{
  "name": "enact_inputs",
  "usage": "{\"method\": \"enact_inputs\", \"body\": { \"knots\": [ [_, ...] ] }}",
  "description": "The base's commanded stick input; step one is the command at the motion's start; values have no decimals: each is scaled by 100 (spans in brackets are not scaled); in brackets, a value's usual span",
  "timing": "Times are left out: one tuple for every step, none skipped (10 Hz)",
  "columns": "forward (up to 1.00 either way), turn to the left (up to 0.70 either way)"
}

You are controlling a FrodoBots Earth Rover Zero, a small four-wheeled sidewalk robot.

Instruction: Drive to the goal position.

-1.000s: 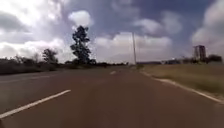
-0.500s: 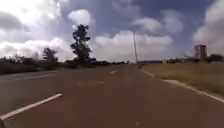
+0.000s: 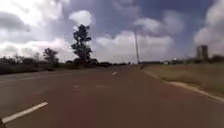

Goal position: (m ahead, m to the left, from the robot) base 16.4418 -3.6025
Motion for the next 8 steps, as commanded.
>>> {"method": "enact_inputs", "body": {
  "knots": [
    [100, 0],
    [100, 0],
    [100, -12],
    [100, -28],
    [100, -40],
    [100, -40],
    [100, -40],
    [100, -40]
  ]
}}
